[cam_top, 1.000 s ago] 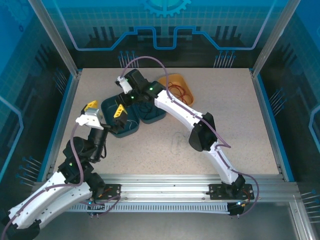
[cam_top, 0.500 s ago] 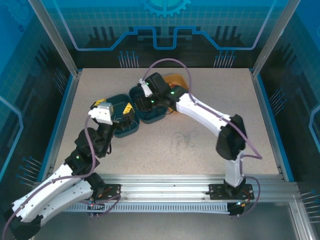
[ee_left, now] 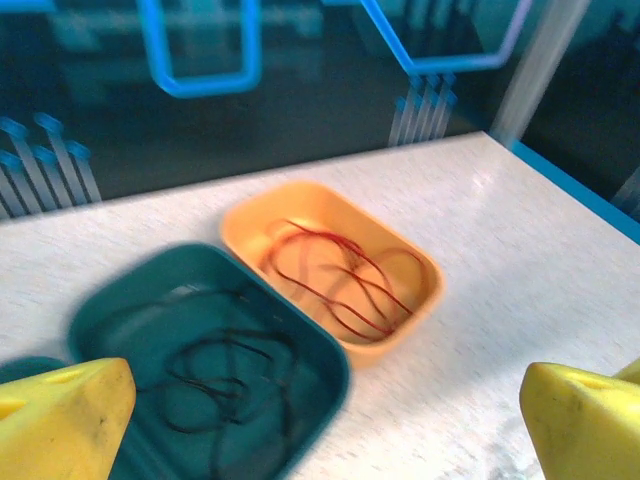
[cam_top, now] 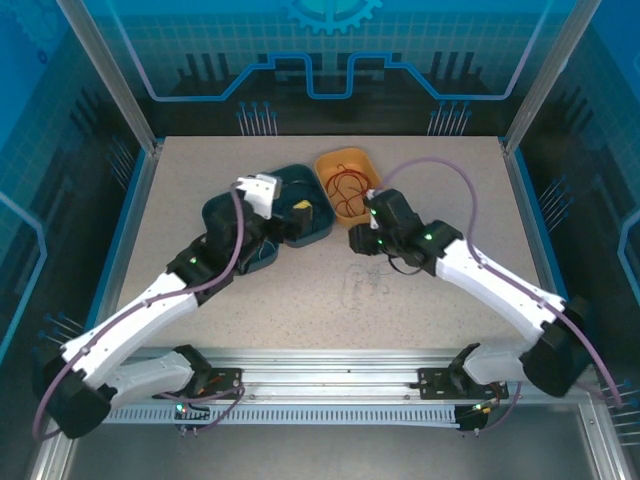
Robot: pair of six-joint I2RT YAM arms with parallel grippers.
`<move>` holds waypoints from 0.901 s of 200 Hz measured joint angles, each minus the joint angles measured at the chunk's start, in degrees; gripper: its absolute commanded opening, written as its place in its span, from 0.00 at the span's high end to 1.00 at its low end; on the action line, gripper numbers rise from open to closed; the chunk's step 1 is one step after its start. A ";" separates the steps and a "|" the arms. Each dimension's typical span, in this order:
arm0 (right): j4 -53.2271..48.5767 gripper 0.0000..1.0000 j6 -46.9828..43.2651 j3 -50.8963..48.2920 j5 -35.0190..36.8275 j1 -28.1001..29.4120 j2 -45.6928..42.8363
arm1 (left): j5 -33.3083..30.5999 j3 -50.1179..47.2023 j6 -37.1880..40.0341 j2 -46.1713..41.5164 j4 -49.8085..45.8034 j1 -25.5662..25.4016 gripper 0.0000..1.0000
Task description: Untangle the cables
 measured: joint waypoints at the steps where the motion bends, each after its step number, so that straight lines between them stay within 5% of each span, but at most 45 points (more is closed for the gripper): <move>1: -0.04 0.56 0.24 -0.35 0.20 0.00 -0.39 | 0.59 0.15 -0.44 0.50 -0.13 0.00 0.07; 73: -5.38 0.48 9.42 -12.63 4.28 -0.76 -9.77 | 22.40 5.64 0.72 21.94 -5.57 -0.42 0.30; 180: -5.64 0.00 14.34 -16.17 3.80 -4.59 -16.00 | 25.90 21.66 20.37 45.90 -20.57 -4.04 0.56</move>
